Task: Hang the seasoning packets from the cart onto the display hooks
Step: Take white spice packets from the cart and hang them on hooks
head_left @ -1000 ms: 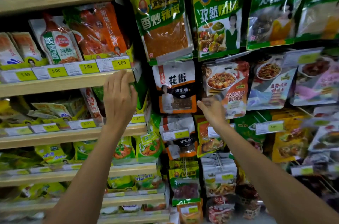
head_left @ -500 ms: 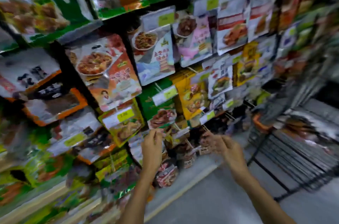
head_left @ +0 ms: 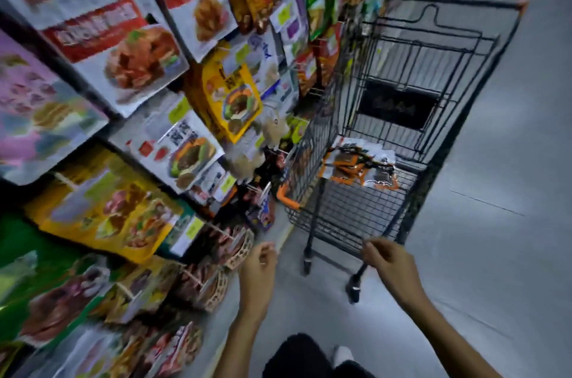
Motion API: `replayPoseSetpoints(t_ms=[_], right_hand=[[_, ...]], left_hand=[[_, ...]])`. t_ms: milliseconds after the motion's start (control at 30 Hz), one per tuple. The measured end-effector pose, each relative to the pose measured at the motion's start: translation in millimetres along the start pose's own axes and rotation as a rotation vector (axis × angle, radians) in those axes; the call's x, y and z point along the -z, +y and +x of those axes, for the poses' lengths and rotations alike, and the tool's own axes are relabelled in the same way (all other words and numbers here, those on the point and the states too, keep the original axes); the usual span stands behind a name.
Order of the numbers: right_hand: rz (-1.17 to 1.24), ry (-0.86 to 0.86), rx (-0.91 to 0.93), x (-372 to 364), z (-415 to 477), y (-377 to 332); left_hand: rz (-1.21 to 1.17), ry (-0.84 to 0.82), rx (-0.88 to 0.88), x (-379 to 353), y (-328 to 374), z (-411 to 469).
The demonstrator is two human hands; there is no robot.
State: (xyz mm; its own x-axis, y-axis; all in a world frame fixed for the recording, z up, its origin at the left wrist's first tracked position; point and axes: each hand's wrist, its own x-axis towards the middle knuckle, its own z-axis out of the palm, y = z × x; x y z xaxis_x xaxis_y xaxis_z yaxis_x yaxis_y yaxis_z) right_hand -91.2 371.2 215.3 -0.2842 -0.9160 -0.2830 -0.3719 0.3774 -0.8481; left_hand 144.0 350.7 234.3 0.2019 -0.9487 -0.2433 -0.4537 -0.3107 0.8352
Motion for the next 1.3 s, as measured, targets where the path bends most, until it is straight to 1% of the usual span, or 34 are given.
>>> replayPoseSetpoints(t_ms=[233, 433, 567, 633, 700, 767, 833, 933, 1033, 1167, 1233, 1300], right_hand=[[0.077, 0.127, -0.106, 18.9, 79.2, 0.9], [0.05, 0.207, -0.16, 20.6, 168.5, -6.3], [0.093, 0.233, -0.213, 11.4, 246.9, -2.3], [0.089, 0.251, -0.232, 2.9, 291.6, 5.4], [0.053, 0.254, -0.256, -7.7, 334.4, 16.6], [0.055, 0.248, -0.269, -22.9, 374.9, 32.2], [0.057, 0.239, -0.28, -40.6, 411.9, 50.2], [0.092, 0.215, -0.339, -67.9, 460.5, 80.0], [0.152, 0.165, -0.425, -92.1, 498.1, 102.7], [0.222, 0.176, -0.532, -116.7, 529.3, 120.0], [0.242, 0.22, -0.575, -123.4, 540.9, 124.8], [0.336, 0.241, -0.623, -128.1, 548.0, 126.6]], left_hand=[[0.123, -0.209, -0.088, -55.2, 52.3, 96.4], [0.293, -0.324, -0.271, -96.5, 89.9, 203.6], [0.398, -0.275, -0.444, -119.9, 112.3, 286.8], [0.425, -0.231, -0.464, -130.6, 118.9, 328.3], [0.48, -0.152, -0.513, -143.4, 119.8, 368.5], [0.509, -0.109, -0.499, -159.1, 115.8, 405.4], [0.485, -0.125, -0.438, -177.7, 107.0, 433.4], [0.407, -0.192, -0.357, -205.4, 93.2, 455.3], [0.413, -0.198, -0.317, -225.8, 82.2, 465.0], [0.391, -0.185, -0.402, -230.6, 77.9, 468.6], [0.373, -0.179, -0.43, -229.6, 78.1, 468.6], [0.355, -0.182, -0.446, -229.9, 78.6, 468.2]])
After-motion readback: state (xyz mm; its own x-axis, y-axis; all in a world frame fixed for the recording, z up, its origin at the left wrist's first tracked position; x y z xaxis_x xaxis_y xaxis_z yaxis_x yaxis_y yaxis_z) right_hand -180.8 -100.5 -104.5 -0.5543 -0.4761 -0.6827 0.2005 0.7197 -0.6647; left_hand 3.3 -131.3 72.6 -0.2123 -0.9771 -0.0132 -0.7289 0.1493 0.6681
